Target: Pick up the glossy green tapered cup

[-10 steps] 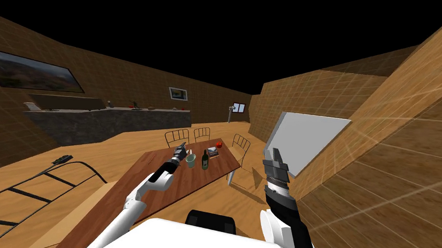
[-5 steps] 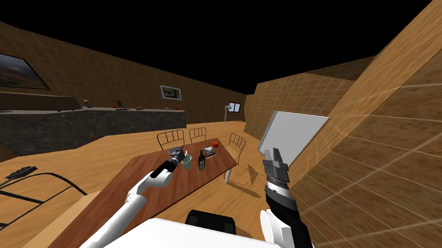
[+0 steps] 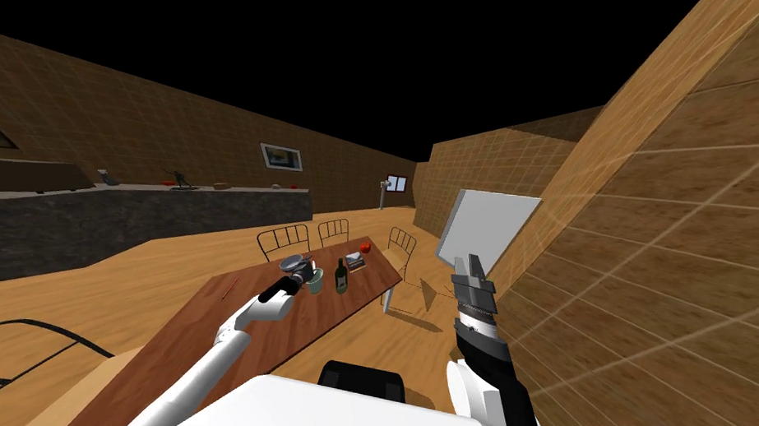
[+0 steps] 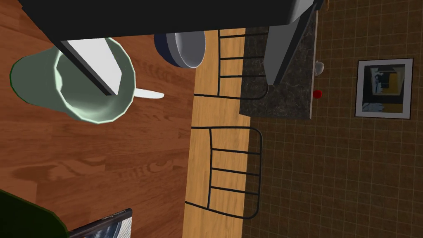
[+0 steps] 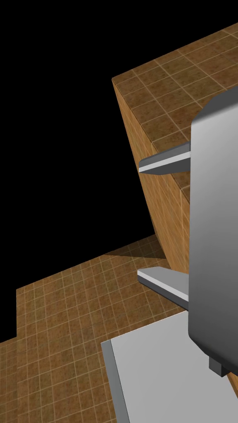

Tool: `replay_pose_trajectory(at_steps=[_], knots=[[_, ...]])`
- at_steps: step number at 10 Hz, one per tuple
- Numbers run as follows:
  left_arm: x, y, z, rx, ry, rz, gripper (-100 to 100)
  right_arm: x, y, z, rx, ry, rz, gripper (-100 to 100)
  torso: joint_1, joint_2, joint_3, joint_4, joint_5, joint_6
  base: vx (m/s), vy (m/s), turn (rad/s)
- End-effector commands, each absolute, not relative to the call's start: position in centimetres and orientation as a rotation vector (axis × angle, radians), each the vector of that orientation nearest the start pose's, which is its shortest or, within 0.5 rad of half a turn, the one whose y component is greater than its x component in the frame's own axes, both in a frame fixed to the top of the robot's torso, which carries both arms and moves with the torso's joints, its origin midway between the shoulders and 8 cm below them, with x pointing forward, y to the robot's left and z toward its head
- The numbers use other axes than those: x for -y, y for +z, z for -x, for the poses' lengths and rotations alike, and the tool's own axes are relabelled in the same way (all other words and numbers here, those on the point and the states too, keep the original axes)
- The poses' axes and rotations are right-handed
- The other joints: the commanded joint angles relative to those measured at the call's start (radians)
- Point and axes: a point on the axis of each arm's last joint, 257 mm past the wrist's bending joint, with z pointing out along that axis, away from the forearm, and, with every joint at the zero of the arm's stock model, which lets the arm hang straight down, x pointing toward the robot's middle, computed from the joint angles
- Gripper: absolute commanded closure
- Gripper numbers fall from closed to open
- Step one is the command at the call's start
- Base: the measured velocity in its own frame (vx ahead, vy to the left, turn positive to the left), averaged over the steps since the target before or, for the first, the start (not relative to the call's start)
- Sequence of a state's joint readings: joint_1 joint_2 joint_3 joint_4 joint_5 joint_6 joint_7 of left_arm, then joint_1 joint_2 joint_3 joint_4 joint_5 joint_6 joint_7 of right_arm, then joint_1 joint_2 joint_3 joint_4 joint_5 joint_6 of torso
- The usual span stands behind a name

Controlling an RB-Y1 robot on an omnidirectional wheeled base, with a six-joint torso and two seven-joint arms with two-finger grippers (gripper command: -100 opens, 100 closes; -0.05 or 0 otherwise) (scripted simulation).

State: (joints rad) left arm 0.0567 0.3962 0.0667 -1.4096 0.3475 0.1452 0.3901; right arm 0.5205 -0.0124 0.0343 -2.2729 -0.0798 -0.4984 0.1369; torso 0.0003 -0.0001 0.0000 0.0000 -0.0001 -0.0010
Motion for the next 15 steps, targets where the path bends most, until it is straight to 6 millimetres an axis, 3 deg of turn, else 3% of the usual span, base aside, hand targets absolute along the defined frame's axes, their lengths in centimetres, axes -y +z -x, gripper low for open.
replay_pose_trajectory(at_steps=[1, 5, 15], knots=[[-41.8, -33.8, -49.8, -1.073, -1.133, 1.798, -100, 27.9, 1.4, -34.5, -0.63, 1.246, -0.675, 0, 0.0, 0.0, 0.0, 0.0, 0.0, 0.0, 0.0, 0.0, 0.0], [-44.3, -37.1, -49.0, -1.047, -1.057, 1.952, -100, 27.9, 1.4, -34.5, -0.63, 1.246, -0.675, 0, 0.0, 0.0, 0.0, 0.0, 0.0, 0.0, -0.001, -0.004, -0.14], [-50.8, -45.5, -43.7, -0.911, -0.781, 2.328, -100, 27.9, 1.4, -34.5, -0.63, 1.246, -0.675, 0, 0.0, 0.0, 0.0, 0.0, 0.0, 0.0, 0.002, -0.004, -0.119]])
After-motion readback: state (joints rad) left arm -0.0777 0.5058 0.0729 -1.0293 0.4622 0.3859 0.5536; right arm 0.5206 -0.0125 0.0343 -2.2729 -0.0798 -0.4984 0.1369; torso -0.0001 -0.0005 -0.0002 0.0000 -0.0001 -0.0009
